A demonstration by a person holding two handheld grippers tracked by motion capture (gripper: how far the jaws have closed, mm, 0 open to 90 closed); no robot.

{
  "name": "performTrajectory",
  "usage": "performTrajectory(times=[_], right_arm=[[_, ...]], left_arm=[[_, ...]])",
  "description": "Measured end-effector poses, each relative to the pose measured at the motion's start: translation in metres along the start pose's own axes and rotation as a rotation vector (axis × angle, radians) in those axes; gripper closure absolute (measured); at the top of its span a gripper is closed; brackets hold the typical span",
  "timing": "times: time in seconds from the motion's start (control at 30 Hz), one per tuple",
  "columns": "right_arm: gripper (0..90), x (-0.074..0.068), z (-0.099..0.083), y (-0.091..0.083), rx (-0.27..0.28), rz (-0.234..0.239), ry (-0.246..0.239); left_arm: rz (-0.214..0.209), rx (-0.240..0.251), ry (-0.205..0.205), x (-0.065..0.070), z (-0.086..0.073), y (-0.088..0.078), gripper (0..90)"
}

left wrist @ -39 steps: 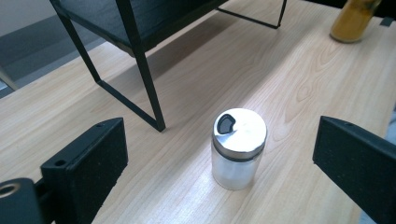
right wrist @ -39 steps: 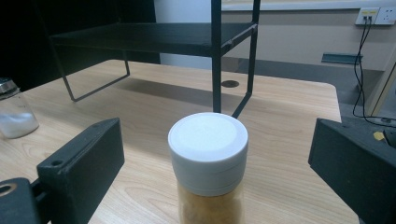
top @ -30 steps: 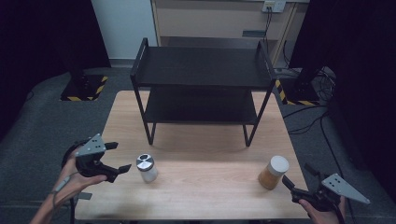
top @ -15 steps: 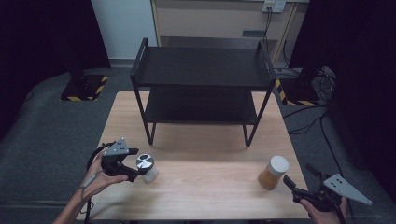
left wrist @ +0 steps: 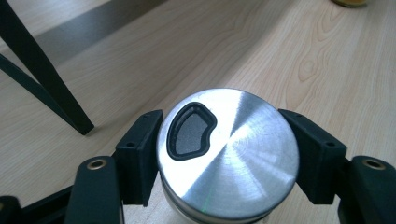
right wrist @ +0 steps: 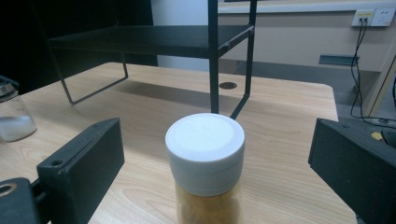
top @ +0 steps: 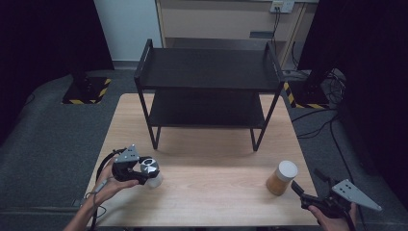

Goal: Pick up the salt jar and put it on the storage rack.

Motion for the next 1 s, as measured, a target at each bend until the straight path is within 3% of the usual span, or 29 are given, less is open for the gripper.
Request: performTrajectory(times=[0.2, 0.37, 0.73, 1.0], right_arm=[[2.6, -0.001, 0.002, 0.002, -0.007, 0.013, -0.012], [1.7, 0.001, 0.001, 0.003, -0.015, 0.026, -0.001], [1.7, 0.004, 0.002, 0.005, -0.026, 0.046, -0.001], [1.8, 0.003, 0.001, 0.005, -0.024, 0.048, -0.005]], left_arm=[[-0.003, -0.004, 0.011, 0.0, 0.01, -0.005, 33.3], [-0.017, 0.0, 0.037, 0.0, 0.038, -0.021, 33.4], [-0.084, 0.022, 0.129, 0.004, 0.116, -0.06, 33.3], [-0.15, 0.026, 0.178, 0.005, 0.173, -0.077, 33.4]])
Point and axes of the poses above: each handheld gripper's, and its own axes: y roughly forward along the jaws, z roughly out of its top, x roughly to its right, the point moved 1 cm from there along y, roughly forward along the jaws, and after that the axes turned 6 degrees about -x, right-handed, at the moved point
